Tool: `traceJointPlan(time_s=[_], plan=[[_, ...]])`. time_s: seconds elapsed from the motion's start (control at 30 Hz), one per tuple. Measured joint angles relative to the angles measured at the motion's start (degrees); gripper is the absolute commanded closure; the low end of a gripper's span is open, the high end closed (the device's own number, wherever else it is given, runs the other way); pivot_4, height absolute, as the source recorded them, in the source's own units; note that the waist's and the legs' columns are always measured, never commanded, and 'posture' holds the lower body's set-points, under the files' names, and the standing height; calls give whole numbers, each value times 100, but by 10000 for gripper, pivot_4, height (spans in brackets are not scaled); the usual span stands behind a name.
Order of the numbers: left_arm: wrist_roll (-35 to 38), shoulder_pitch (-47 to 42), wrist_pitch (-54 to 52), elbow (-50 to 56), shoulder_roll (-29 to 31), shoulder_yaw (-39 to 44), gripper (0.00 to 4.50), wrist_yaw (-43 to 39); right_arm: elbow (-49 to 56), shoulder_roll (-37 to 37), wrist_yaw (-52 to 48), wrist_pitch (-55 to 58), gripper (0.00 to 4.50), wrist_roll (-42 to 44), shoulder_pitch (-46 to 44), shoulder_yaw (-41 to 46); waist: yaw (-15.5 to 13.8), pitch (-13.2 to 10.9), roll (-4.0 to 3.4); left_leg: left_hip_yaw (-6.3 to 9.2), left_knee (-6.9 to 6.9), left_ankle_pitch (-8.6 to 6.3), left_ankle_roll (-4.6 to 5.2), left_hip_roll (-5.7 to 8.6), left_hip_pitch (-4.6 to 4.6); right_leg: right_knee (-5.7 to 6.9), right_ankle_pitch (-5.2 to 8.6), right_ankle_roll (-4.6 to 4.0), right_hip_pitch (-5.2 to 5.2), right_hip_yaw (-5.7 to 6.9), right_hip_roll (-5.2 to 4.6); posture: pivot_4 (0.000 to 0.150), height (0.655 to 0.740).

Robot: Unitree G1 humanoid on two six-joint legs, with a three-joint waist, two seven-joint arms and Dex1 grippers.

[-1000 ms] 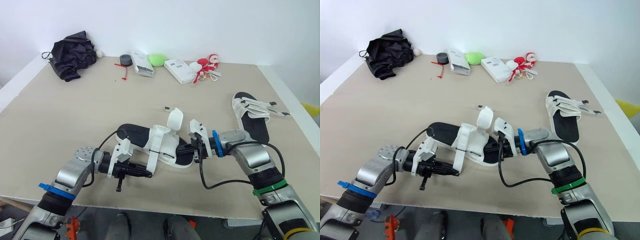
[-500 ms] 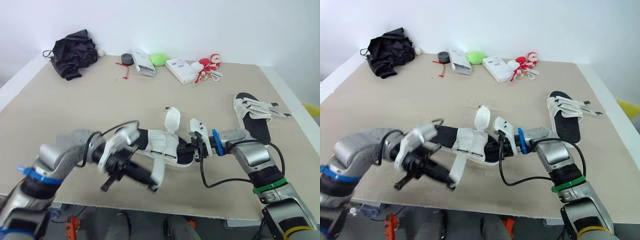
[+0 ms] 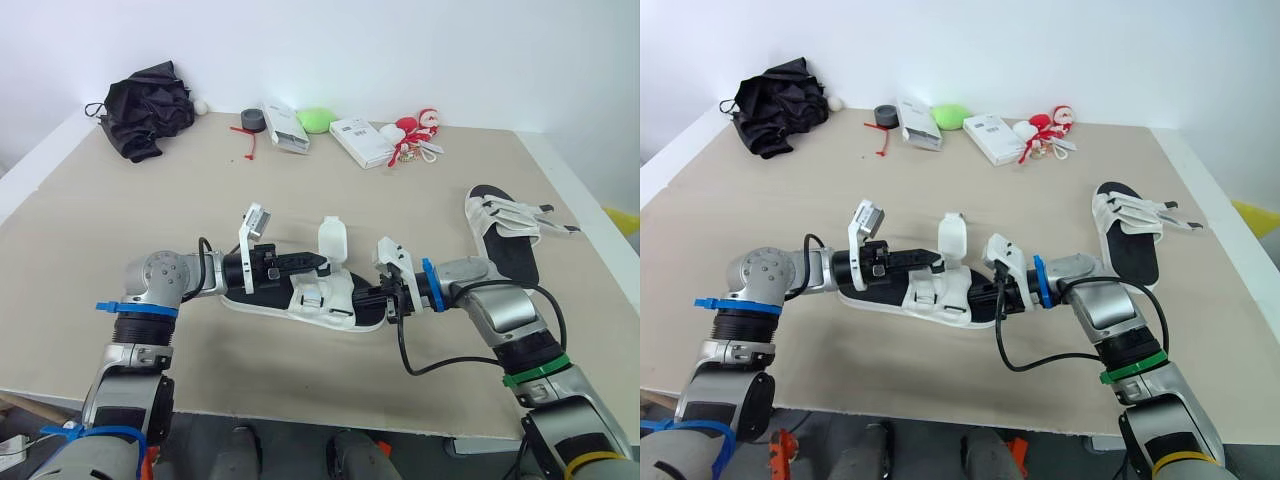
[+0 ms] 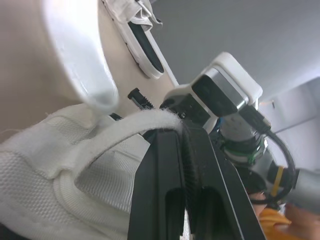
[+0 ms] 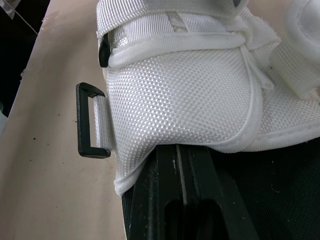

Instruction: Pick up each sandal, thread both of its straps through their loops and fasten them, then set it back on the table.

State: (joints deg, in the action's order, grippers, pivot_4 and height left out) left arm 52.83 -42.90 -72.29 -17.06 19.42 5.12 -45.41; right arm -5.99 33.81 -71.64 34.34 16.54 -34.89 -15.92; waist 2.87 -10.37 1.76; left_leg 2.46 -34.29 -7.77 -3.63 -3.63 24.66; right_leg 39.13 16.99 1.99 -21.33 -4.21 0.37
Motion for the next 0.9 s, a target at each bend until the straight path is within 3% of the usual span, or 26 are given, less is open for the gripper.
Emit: traceJointPlan(time_s=[0.17,0.57,0.9], plan=[[192,-194,-272,-272,-255,406,44574,156,6,1,22,0,45000,1,8,6,-2,0,0,0,-3,2,-3,2,1,0,-4,3,0,-1,-1,1500,7322],[730,-551,-914,-457,-224,766,44574,-234,28,-1,44,-7,45000,4,33,17,-1,0,0,2,-3,3,-5,2,2,0,-5,4,-1,1,-1,1500,7322],[-414,-988,320,-2115,-521,586,44574,144,40,-7,97,-6,45000,4,46,19,-2,3,-3,2,-3,7,-11,6,-2,0,-9,6,1,0,-2,1500,7322]])
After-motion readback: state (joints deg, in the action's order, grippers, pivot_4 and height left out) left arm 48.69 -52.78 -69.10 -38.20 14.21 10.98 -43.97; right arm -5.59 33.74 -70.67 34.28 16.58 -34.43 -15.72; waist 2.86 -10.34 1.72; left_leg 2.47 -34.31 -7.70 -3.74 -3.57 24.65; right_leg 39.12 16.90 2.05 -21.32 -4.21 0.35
